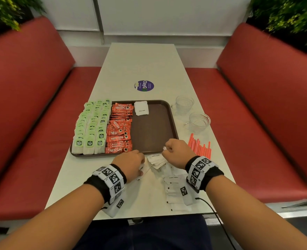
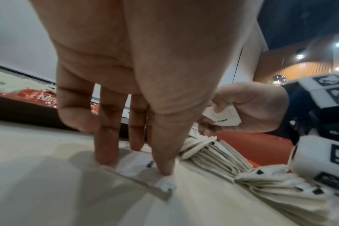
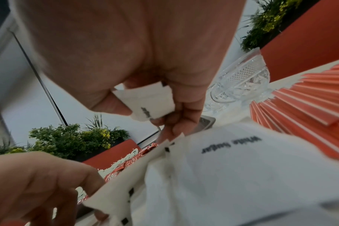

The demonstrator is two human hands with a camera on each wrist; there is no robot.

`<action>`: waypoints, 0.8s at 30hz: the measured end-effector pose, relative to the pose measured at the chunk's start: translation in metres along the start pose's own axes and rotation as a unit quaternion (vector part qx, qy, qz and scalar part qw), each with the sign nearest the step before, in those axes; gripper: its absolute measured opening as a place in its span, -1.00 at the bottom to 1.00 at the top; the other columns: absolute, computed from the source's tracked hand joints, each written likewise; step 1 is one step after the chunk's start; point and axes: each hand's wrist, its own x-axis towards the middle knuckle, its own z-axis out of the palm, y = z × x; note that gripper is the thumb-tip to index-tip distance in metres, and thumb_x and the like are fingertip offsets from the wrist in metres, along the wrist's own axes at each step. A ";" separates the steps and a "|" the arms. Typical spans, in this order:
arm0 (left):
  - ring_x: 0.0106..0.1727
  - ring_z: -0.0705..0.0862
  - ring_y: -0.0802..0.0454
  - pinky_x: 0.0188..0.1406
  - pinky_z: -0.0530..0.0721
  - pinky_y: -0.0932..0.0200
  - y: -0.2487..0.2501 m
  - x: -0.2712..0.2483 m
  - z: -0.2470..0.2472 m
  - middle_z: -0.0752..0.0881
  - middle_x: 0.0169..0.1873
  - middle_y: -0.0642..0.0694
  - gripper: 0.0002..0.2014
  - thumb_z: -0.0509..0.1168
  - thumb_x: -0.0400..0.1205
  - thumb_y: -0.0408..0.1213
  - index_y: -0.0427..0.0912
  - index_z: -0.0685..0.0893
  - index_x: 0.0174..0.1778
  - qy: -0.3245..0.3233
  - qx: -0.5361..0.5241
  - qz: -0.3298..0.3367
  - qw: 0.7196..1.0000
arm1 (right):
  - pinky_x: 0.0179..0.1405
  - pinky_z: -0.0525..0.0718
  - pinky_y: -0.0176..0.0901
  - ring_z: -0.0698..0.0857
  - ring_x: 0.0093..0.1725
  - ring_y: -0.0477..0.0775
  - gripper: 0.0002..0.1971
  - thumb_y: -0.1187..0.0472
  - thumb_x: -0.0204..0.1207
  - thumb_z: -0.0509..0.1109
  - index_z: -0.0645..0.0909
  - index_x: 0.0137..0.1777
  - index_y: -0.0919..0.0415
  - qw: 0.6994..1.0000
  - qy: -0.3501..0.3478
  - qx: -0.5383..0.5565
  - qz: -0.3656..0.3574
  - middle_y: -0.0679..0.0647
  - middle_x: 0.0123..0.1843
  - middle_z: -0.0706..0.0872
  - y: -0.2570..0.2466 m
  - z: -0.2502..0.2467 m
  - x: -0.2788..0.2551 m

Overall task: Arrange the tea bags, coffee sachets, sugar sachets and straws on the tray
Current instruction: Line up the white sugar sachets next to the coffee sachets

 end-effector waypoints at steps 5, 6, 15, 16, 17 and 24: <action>0.13 0.60 0.01 0.13 0.59 0.14 -0.004 -0.002 -0.001 0.60 0.16 0.02 -0.51 0.53 0.48 0.04 -0.02 0.61 0.28 0.006 -0.055 -0.021 0.998 | -0.35 0.33 -0.16 0.38 -0.36 0.00 -0.74 0.27 0.49 0.30 0.29 -0.36 0.16 1.000 0.018 0.018 -0.019 0.06 -0.29 0.42 -0.003 0.007 0.000; 0.15 0.61 0.00 0.14 0.58 0.15 -0.004 -0.002 -0.001 0.61 0.18 0.01 -0.49 0.56 0.47 -0.02 -0.04 0.60 0.29 0.005 -0.065 -0.031 0.997 | -0.34 0.34 -0.14 0.38 -0.36 0.01 -0.78 0.27 0.49 0.29 0.31 -0.31 0.15 0.999 0.019 0.031 -0.019 0.05 -0.30 0.43 -0.003 0.009 -0.001; 0.07 0.67 0.01 0.01 0.63 0.15 -0.020 -0.007 -0.003 0.71 0.05 -0.01 -0.46 0.62 0.41 -0.22 -0.03 0.58 0.27 0.007 -0.181 -0.122 0.976 | -0.09 0.64 -0.04 0.67 -0.11 0.06 -0.74 0.09 0.55 0.37 0.46 0.19 0.08 0.999 -0.033 0.003 -0.024 0.06 0.01 0.68 -0.010 0.023 -0.001; 0.03 0.67 0.03 -0.03 0.62 0.17 -0.022 -0.007 -0.006 0.70 0.01 0.02 -0.50 0.61 0.42 -0.22 -0.01 0.57 0.22 0.017 -0.191 -0.112 0.975 | 0.03 0.64 -0.04 0.67 0.01 0.05 -0.74 0.04 0.56 0.39 0.53 0.20 0.07 0.999 -0.037 -0.013 -0.036 0.03 0.08 0.69 -0.010 0.024 0.000; -0.01 0.67 0.05 -0.06 0.62 0.16 -0.023 -0.007 -0.009 0.70 -0.04 0.05 -0.53 0.61 0.42 -0.22 0.01 0.56 0.16 0.030 -0.201 -0.098 0.974 | 0.12 0.62 -0.05 0.66 0.09 0.02 -0.72 -0.01 0.56 0.41 0.60 0.20 0.06 0.998 -0.041 -0.027 -0.049 0.01 0.13 0.70 -0.011 0.024 0.002; -0.30 0.63 0.26 -0.30 0.57 0.30 -0.018 0.004 -0.041 0.72 -0.25 0.09 -0.62 0.63 0.39 -0.20 0.09 0.59 -0.02 0.089 -0.276 0.033 0.956 | -0.17 0.52 -0.09 0.58 -0.17 -0.04 -0.80 -0.07 0.58 0.44 0.72 -0.03 0.05 0.992 -0.024 -0.020 -0.125 0.00 -0.16 0.57 -0.017 0.020 0.018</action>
